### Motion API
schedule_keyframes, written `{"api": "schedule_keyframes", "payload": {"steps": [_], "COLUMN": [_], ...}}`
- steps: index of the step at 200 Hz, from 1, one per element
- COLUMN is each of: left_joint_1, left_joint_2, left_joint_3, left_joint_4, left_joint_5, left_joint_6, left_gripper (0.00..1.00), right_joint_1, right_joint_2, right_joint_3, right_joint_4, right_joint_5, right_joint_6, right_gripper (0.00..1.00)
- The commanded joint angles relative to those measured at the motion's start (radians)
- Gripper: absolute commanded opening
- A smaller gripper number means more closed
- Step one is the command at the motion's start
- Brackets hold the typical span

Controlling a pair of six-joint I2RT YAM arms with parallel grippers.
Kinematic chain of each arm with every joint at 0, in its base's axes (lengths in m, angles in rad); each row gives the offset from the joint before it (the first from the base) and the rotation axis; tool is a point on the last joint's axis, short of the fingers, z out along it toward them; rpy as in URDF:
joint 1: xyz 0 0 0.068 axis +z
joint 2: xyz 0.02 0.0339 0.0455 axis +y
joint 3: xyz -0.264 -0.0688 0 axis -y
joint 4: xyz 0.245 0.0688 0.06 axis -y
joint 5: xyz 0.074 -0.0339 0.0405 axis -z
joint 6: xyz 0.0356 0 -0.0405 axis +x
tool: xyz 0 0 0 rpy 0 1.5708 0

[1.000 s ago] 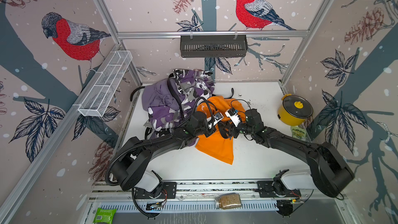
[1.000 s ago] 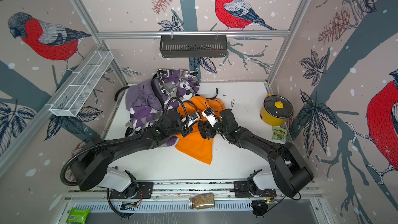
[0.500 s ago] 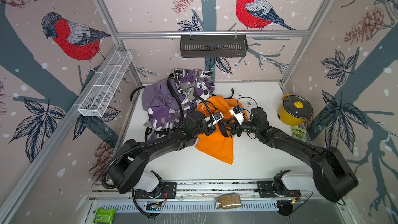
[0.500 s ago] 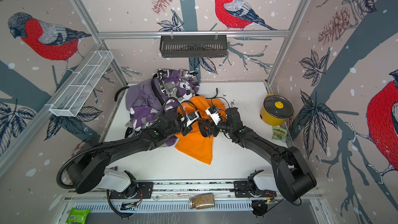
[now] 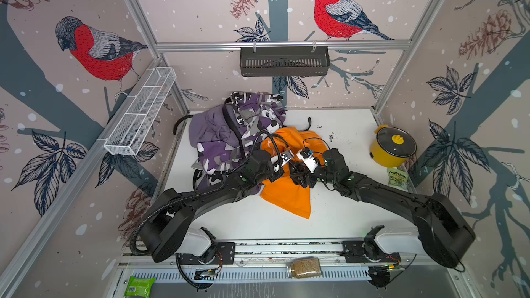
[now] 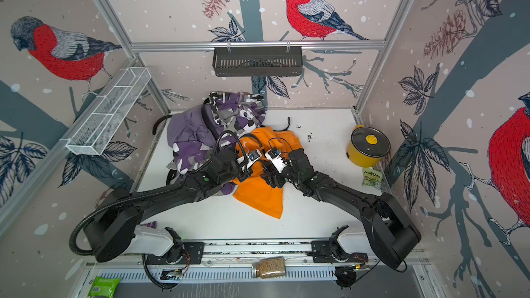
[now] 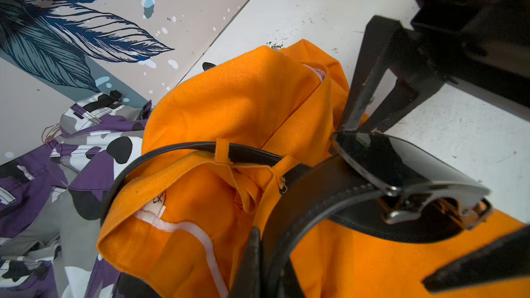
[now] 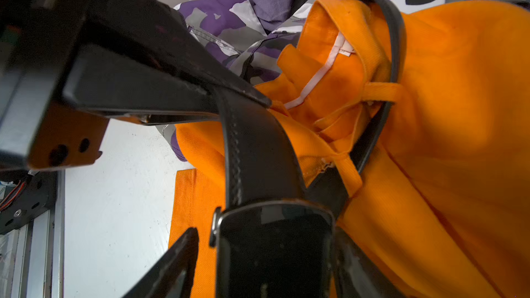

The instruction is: Remove the belt from the trousers

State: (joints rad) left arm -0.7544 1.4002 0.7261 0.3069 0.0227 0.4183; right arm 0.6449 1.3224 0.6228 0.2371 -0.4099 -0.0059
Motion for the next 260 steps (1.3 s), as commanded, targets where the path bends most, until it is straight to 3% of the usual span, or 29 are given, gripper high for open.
{"api": "schedule_keyframes", "payload": {"steps": [1,40,110,165,195,217,260], "left_joint_1": [0.0,0.0,0.0,0.0,0.0,0.001,0.002], "left_joint_2": [0.0,-0.003,-0.001,-0.005,-0.009,-0.01,-0.048], "left_joint_3": [0.003,0.005,0.005,0.003,0.0,-0.002,-0.04], "left_joint_4": [0.022,0.018,0.02,0.003,-0.016,-0.048,-0.079], "left_joint_5": [-0.017,-0.012,-0.015,-0.026,-0.039,-0.076,-0.258], "left_joint_6": [-0.013,-0.019,-0.024,-0.024,-0.028,-0.038,-0.056], "left_gripper": [0.0,0.0,0.0,0.0,0.0,0.0,0.0], "right_joint_1": [0.025,0.063,0.066,0.069,0.05,0.007,-0.074], "right_joint_2": [0.005,0.003,-0.017,-0.059,-0.087,-0.111,-0.151], "right_joint_3": [0.016,0.034,0.032,0.022,0.011,-0.01,-0.025], "right_joint_4": [0.029,0.056,0.058,0.035,0.009,-0.006,-0.091], "right_joint_5": [0.072,0.202,0.232,0.295,0.29,0.271,0.252], "right_joint_6": [-0.021,-0.031,-0.029,-0.03,-0.014,0.013,0.017], "right_gripper": [0.73,0.71,0.53,0.15,0.03,0.0,0.0]}}
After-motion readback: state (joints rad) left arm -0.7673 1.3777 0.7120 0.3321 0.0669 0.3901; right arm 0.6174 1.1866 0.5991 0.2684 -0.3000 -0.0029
